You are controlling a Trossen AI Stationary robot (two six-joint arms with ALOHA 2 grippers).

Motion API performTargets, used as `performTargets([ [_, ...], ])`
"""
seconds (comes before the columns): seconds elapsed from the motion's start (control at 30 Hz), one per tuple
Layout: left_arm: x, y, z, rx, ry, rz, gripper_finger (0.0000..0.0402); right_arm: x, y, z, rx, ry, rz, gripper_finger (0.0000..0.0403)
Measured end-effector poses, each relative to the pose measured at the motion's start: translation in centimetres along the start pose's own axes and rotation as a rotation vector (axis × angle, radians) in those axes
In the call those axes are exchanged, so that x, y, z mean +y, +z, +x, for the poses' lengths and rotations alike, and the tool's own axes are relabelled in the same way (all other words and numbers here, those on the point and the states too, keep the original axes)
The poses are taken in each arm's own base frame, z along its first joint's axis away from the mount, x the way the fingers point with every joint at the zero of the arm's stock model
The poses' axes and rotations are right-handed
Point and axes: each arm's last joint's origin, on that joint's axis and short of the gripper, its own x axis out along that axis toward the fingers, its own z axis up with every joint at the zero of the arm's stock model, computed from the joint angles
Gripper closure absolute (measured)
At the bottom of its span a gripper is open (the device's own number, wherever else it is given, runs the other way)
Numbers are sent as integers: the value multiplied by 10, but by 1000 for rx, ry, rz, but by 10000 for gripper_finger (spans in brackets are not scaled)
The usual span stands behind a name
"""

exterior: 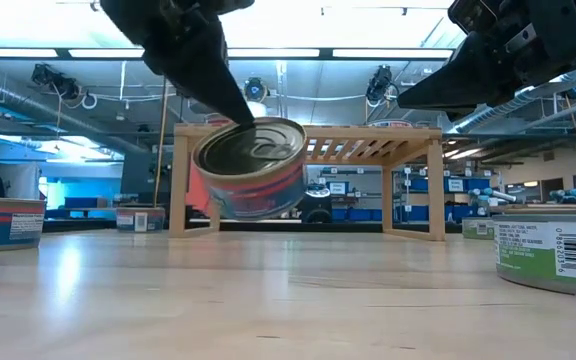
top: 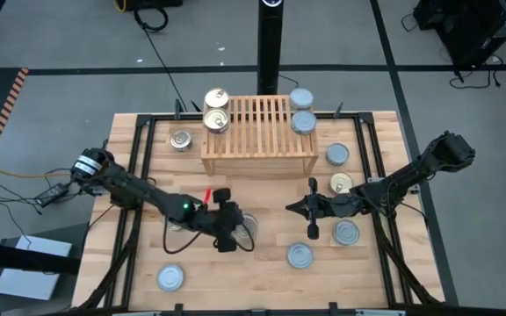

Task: Stack canned seafood by type on shelf
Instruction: Stack the blue-pink tuna can on top of the other blue tuna can on the shelf

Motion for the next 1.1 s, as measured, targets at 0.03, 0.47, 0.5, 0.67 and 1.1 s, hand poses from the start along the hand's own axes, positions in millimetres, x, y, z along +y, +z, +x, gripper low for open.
performTargets([
  [0.03, 0, -1, 0, -7, 38, 21, 400, 0, 0, 0, 0, 0, 0, 385],
  [0.47, -25, -13, 4, -87, 312, 208, 401, 0, 1, 0, -8, 1, 4, 388],
  [0.5, -28, -15, 8, -85, 318, 215, 401, 0, 1, 0, -9, 1, 5, 388],
  [0.67, -40, -27, 27, -66, 336, 249, 401, 0, 1, 0, -9, 1, 7, 382],
  [1.1, -42, -8, 15, -134, 274, 180, 401, 0, 2, 0, -15, 2, 10, 386],
])
